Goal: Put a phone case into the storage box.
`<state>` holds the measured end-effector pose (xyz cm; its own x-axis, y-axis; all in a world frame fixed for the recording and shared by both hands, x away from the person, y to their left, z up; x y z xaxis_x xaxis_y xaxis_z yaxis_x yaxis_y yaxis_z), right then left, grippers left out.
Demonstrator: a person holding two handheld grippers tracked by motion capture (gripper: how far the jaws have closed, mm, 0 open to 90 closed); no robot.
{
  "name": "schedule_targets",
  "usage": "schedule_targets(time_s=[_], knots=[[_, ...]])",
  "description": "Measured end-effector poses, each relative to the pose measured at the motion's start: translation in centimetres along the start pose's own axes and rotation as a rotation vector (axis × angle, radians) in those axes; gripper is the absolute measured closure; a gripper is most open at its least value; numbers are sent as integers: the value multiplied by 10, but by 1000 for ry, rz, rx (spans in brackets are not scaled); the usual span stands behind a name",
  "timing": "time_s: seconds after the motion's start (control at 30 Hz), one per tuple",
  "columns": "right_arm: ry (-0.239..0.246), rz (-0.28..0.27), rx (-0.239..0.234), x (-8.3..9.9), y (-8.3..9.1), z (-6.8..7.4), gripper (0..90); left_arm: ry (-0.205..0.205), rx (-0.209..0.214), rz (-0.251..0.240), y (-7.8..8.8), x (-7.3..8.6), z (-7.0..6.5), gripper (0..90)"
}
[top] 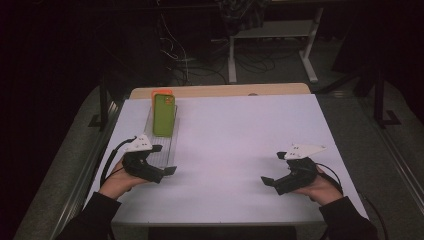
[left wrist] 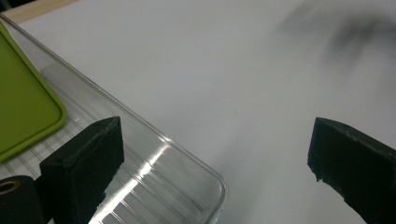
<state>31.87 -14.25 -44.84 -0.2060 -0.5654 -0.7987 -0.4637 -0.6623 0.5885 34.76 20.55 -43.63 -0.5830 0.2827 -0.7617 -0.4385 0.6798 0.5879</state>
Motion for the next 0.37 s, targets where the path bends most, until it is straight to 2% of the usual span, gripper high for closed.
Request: schedule_targets(time_s=[0.07, 0.23, 0.37], knots=[[5, -3, -1, 0, 0, 0, 0, -19, -4, 7, 0, 3, 2, 31], [-2, 5, -4, 4, -1, 0, 0, -8, -7, 19, -3, 8, 3, 30], [2, 5, 0, 5, -1, -1, 0, -25, -6, 27, -4, 9, 3, 30]])
Point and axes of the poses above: each handheld gripper's, and its own axes: y roughly backward along the jaws, x roughly out of its underside, z roughly to its left, the point moved 8 cm from there along -y, roughly forward along the jaws, and after that the axes turned 15 degrees about y, right-handed, at the moved point
